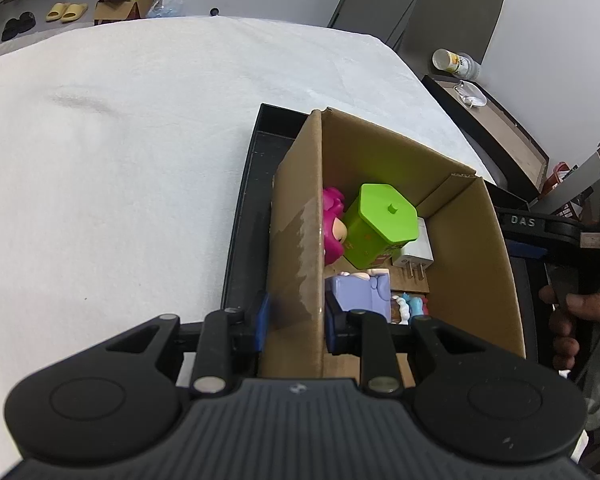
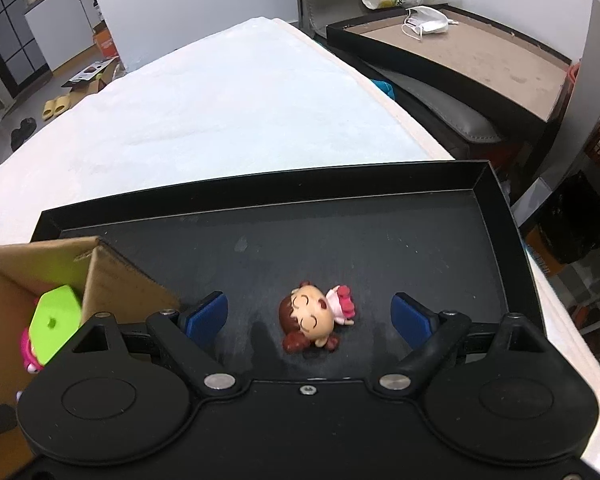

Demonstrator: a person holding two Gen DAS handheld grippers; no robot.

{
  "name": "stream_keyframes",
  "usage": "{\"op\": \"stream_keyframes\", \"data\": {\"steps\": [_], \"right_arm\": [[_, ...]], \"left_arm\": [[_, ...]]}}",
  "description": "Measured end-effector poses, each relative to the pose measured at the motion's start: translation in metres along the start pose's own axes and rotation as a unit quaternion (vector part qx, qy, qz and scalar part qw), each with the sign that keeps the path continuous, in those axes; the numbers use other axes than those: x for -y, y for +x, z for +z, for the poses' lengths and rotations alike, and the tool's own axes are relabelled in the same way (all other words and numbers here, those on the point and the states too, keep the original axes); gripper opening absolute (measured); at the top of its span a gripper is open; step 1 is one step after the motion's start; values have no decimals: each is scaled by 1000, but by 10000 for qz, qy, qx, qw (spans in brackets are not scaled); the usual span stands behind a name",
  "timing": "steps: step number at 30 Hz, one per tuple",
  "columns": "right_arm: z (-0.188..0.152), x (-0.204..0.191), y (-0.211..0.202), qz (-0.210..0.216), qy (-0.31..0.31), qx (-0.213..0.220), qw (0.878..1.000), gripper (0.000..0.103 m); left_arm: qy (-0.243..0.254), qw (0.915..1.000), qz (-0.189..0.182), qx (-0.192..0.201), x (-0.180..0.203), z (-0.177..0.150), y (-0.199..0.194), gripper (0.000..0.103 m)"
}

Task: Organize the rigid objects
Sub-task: 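Reach the right gripper to the brown-haired doll figure and grasp it, then carry the doll figure with the right gripper and release it into the box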

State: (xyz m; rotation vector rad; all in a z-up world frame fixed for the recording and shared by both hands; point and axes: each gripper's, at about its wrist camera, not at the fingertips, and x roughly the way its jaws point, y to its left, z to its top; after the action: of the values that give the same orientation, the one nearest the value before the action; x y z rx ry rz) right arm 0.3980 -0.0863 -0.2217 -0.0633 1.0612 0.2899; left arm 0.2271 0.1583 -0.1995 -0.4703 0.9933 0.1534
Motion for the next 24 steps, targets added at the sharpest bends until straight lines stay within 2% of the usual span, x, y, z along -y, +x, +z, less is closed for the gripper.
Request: {"op": "stream_keyframes", "data": {"steps": [1, 3, 4, 5, 7, 11, 24], "right_arm": [[0, 0, 2, -28, -3, 0, 10000, 87], [-1, -2, 6, -72, -62, -71, 9999, 74], [-1, -3, 11, -127, -134, -246, 9995, 42], [-2, -5, 14, -234, -190, -442, 9986, 43], [-5, -10, 10, -420, -296, -464, 9976, 43], [-8, -13, -7, -255, -390, -313, 9984, 43], [-9, -23, -63, -107, -598, -11, 9982, 43]], "left_arm": [[-4, 10000, -10, 0, 0, 0, 0, 25], [-13, 10000, -20, -3, -1, 0, 0, 25], [-17, 10000, -23, -6, -1, 0, 0, 25], [-17, 10000, -23, -10, -2, 0, 0, 25], [-17, 10000, -23, -13, -2, 1, 1, 25], [-14, 10000, -19, -12, -2, 0, 1, 25], [-13, 10000, -23, -3, -1, -1, 0, 25]]}}
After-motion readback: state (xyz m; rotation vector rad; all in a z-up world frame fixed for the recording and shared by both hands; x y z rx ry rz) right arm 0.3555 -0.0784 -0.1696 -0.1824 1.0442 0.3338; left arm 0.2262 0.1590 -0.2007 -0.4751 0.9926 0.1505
